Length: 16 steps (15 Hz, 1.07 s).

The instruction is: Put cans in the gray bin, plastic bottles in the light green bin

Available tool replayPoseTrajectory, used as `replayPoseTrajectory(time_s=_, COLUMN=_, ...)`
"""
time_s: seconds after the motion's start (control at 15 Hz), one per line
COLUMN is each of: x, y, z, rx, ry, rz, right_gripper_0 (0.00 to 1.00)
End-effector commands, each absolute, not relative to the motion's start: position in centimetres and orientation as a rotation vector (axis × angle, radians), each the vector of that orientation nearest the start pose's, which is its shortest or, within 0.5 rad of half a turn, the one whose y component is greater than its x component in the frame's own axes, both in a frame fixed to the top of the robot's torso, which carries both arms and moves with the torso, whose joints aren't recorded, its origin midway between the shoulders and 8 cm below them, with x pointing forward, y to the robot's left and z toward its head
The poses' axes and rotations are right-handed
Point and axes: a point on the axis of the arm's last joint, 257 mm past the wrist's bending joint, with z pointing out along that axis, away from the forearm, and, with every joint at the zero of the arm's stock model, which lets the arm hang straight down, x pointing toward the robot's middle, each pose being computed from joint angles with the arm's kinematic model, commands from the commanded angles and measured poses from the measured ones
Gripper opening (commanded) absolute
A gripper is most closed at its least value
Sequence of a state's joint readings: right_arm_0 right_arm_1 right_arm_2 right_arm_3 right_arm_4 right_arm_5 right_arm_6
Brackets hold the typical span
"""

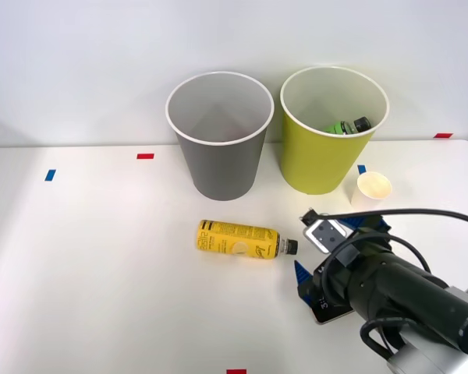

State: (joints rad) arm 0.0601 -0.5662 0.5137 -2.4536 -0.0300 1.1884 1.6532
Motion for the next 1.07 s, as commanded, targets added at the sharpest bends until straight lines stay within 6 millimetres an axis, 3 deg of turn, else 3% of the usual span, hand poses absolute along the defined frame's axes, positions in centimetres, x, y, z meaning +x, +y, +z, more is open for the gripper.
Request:
replayPoseTrajectory(time_s=0.07, x=37.7, y=-9.9, z=-21.5, rx=-1.150, ry=1.940, rz=-0.236, right_gripper_0=1.00)
replayPoseTrajectory(time_s=0.27, x=37.4, y=-8.8, z=-21.3, rx=-1.297, ry=1.893, rz=-0.316, right_gripper_0=1.00)
replayPoseTrajectory(time_s=0.4, x=37.3, y=-7.5, z=-22.0, rx=-1.378, ry=1.909, rz=-0.254, right_gripper_0=1.00)
replayPoseTrajectory(time_s=0.67, x=38.7, y=-4.9, z=-22.7, rx=-1.488, ry=1.912, rz=-0.193, right_gripper_0=1.00)
replayPoseTrajectory(time_s=1.07, x=42.4, y=-1.6, z=-23.8, rx=-1.744, ry=1.793, rz=-0.291, right_gripper_0=1.00)
